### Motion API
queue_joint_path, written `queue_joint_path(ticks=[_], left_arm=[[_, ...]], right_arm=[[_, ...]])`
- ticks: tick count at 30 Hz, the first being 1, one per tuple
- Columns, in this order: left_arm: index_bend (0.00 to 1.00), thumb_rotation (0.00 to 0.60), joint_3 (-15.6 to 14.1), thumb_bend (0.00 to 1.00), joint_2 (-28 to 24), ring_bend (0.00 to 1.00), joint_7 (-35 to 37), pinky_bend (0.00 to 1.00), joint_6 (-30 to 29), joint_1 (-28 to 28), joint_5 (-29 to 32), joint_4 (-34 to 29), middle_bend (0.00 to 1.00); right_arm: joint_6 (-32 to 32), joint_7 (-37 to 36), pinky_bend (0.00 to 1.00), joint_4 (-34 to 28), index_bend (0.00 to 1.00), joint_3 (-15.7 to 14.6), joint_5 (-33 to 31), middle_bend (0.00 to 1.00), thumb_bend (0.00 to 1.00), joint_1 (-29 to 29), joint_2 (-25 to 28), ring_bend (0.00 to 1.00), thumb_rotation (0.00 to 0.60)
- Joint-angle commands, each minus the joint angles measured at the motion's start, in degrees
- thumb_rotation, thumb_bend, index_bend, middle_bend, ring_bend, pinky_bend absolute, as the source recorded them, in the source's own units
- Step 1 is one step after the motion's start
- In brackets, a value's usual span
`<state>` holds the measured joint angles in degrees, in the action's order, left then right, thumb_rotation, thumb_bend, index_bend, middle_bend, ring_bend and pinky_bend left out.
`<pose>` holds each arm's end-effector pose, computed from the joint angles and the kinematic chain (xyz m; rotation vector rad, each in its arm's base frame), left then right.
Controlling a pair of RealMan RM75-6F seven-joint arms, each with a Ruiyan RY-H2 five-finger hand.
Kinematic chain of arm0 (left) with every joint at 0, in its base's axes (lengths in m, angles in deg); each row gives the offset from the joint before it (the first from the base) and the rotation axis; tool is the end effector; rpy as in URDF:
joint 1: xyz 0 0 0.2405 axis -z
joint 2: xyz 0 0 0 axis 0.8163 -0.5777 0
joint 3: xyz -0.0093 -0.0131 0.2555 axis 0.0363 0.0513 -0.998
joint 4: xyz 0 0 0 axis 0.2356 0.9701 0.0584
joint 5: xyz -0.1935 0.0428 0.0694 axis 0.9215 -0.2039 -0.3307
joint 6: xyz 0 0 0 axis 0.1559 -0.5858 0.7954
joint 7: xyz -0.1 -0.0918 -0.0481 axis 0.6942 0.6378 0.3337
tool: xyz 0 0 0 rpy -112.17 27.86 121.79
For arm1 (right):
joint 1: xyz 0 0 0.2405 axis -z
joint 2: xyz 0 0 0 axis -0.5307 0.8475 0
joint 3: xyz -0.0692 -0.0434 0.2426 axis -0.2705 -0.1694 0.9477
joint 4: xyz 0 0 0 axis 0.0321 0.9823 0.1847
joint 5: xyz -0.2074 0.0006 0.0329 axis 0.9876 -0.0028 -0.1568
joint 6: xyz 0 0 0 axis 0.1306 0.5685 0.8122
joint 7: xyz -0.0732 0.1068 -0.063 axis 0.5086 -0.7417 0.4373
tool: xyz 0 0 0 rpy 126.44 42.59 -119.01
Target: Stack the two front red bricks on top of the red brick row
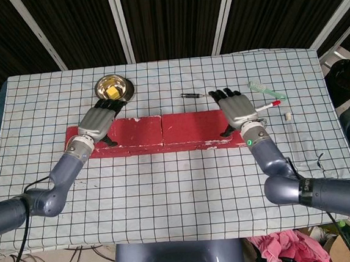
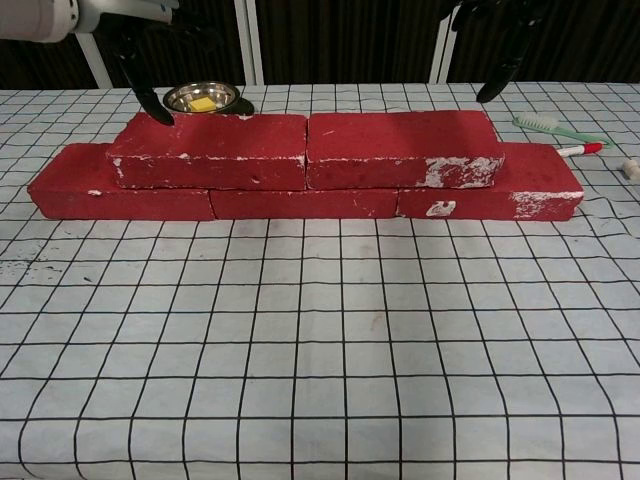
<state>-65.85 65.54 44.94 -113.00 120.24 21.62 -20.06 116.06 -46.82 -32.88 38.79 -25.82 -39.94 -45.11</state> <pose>-0.1038 0.4212 0.0767 -1.8716 -0.9114 -0.7502 -0.0783 -0.4187 0.1050 1.7244 -0.9825 0.6936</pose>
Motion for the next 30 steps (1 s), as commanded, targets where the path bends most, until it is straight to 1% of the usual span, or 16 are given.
queue_joint_path(ticks=[1,2,3,4,5,7,9,11,13,14,17,20,23,27,30], left_arm=[[0.04,0.600,-1.5,0.00,-7.2,0.00,-3.3,0.00,-12.7,-6.3,-6.2,-12.0,0.05],[0.04,0.600,-2.8,0.00,-8.8,0.00,-3.8,0.00,-16.7,-8.9,-9.1,-15.0,0.05],[0.04,0.600,-3.7,0.00,-9.8,0.00,-3.9,0.00,-19.3,-10.6,-11.1,-16.8,0.05],[0.04,0.600,-5.2,0.00,-11.0,0.00,-3.8,0.00,-23.1,-13.4,-14.6,-18.9,0.05],[0.04,0.600,-6.5,0.00,-11.8,0.00,-3.3,0.00,-26.3,-16.0,-18.2,-20.2,0.05],[0.04,0.600,-9.3,0.00,-12.8,0.00,-1.5,0.00,-32.8,-21.5,-25.2,-21.2,0.05],[0.04,0.600,-12.0,0.00,-12.9,0.00,0.3,0.00,-39.6,-27.3,-32.0,-20.4,0.05],[0.04,0.600,-14.2,0.00,-11.7,0.00,2.4,0.00,-46.4,-33.3,-37.6,-18.0,0.05],[0.04,0.600,-16.0,0.00,-9.8,0.00,4.3,0.00,-51.7,-39.0,-40.7,-14.6,0.05],[0.04,0.600,-16.9,0.00,-8.9,0.00,5.1,0.00,-53.3,-41.3,-41.6,-13.1,0.05],[0.04,0.600,-19.1,0.00,-7.2,0.00,8.0,0.00,-55.1,-47.0,-42.7,-10.3,0.05],[0.04,0.600,-20.1,0.00,-5.9,0.00,10.1,0.00,-56.3,-51.1,-43.9,-8.0,0.05],[0.04,0.600,-20.2,0.00,-5.0,0.00,10.7,0.00,-56.7,-53.7,-45.0,-6.5,0.05],[0.04,0.600,-19.9,0.00,-4.8,0.00,12.0,0.00,-55.7,-55.5,-46.7,-4.7,0.05],[0.04,0.600,-18.9,0.00,-5.1,0.00,12.0,0.00,-56.1,-56.4,-48.3,-4.4,0.05]], right_arm=[[10.8,-0.5,0.12,-8.6,0.00,-2.2,8.6,0.05,0.00,6.6,5.7,0.01,0.600],[13.7,-2.0,0.12,-11.8,0.00,-3.4,11.7,0.05,0.00,9.5,8.0,0.01,0.600],[15.3,-3.2,0.12,-13.7,0.00,-4.2,14.0,0.05,0.00,11.5,9.5,0.01,0.600],[17.4,-5.3,0.12,-16.1,0.00,-5.4,17.8,0.05,0.00,14.6,11.5,0.01,0.600],[19.4,-7.4,0.12,-17.8,0.00,-6.8,22.2,0.05,0.00,17.6,13.1,0.01,0.600],[23.5,-10.9,0.12,-19.2,0.00,-10.0,31.1,0.05,0.00,23.7,15.2,0.01,0.600],[29.3,-13.3,0.12,-19.9,0.00,-14.0,39.4,0.05,0.00,30.7,16.3,0.01,0.600],[35.8,-14.0,0.12,-19.5,0.00,-17.7,46.4,0.05,0.00,37.7,15.7,0.01,0.600],[41.4,-13.9,0.12,-17.8,0.00,-20.2,51.7,0.05,0.00,43.9,13.9,0.01,0.600],[43.6,-14.0,0.12,-16.9,0.00,-21.1,53.4,0.05,0.00,46.8,12.7,0.01,0.600],[47.8,-13.9,0.12,-13.6,0.00,-22.8,57.8,0.05,0.00,53.1,9.8,0.01,0.600],[51.0,-12.9,0.12,-11.4,0.00,-22.7,61.4,0.05,0.00,57.3,7.3,0.01,0.600],[53.6,-10.7,0.12,-9.4,0.00,-22.0,64.6,0.05,0.00,60.5,5.0,0.01,0.600],[53.6,-9.2,0.12,-8.1,0.00,-21.4,66.9,0.05,0.00,63.0,3.7,0.01,0.600],[53.9,-9.8,0.12,-7.0,0.00,-20.6,67.8,0.05,0.00,64.9,3.0,0.01,0.600]])
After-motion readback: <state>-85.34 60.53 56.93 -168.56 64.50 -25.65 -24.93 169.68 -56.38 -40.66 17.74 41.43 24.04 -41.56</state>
